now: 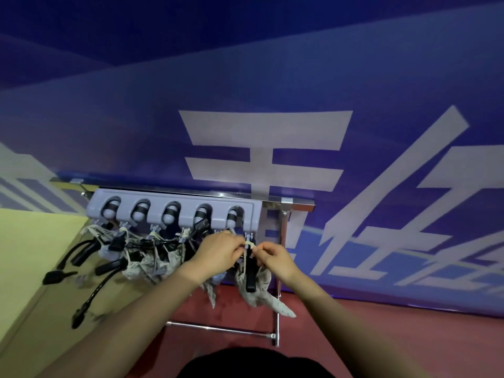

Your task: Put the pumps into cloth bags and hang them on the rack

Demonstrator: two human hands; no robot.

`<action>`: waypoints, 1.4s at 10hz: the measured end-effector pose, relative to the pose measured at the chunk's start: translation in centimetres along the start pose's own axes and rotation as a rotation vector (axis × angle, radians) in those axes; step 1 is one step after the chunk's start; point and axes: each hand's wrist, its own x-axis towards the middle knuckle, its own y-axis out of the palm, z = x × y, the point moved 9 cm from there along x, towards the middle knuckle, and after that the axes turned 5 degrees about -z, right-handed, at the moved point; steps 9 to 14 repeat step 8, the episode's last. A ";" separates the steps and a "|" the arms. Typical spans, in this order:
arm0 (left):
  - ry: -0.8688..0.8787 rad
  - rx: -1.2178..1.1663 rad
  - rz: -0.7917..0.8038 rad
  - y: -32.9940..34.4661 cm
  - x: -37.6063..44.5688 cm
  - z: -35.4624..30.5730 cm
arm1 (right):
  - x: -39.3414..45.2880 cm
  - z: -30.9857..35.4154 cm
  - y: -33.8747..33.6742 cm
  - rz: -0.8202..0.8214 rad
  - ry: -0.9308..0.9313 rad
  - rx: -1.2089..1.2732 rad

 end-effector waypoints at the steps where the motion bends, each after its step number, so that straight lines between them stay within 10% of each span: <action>1: -0.025 0.012 0.016 0.0 -0.2 -0.3 | -0.5 -0.3 0.4 0.016 -0.015 0.004; 8: 0.262 -0.207 0.044 -3.5 -5.5 1.1 | -4.8 3.8 1.2 -0.618 0.100 0.092; 14: 0.262 -0.207 0.044 -3.5 -5.5 1.1 | -4.8 3.8 1.2 -0.618 0.100 0.092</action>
